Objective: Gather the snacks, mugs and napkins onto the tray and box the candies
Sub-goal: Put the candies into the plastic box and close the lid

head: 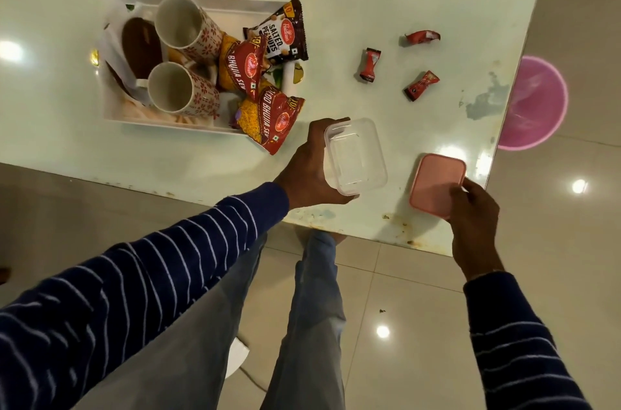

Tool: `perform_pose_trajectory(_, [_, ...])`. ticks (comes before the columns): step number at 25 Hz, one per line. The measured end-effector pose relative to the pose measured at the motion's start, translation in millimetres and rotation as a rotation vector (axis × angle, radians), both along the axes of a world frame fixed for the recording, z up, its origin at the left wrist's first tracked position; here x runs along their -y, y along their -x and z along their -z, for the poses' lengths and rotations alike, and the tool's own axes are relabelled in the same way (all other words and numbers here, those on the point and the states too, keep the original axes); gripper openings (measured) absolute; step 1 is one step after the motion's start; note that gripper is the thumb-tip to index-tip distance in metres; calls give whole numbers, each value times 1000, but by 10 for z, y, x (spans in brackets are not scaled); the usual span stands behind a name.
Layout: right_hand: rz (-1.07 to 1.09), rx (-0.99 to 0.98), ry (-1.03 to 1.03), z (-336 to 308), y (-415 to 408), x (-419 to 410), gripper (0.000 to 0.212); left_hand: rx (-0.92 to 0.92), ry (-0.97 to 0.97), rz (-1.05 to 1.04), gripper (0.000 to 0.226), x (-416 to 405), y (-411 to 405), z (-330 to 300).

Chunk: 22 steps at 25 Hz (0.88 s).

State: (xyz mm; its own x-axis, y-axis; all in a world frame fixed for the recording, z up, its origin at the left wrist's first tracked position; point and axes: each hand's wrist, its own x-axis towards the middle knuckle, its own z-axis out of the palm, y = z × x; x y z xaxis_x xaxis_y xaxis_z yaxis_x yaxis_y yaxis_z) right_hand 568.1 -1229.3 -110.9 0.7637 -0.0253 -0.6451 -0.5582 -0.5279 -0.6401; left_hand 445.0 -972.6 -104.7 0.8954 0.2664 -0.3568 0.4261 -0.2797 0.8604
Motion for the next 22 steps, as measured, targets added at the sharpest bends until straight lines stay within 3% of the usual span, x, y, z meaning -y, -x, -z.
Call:
perform_pose_trajectory(3, [-263,220,305,-28,10,11,35,9,-7,-17,114,-1,-22,27])
perform_pose_trajectory(6, [-425,453,326,-80,-125,-135,40,16,-10,-7,115,-26,-25,24])
perform_pose_trajectory(11, [-790,488,229,-109,-634,-844,53,7,-46,-22,120,-89,-29,14])
perform_pose_trajectory(15, [-1040,483,421,7,-928,-1234,63,37,-82,-77,120,-172,-37,45])
perform_pose_trajectory(18, [-1079,491,424,120,-970,-1241,49,38,-60,-118,116,-251,-46,63])
perform_pose_trajectory(22, [-955,480,394,141,-856,-1081,22,18,-51,-132,116,-290,-42,106])
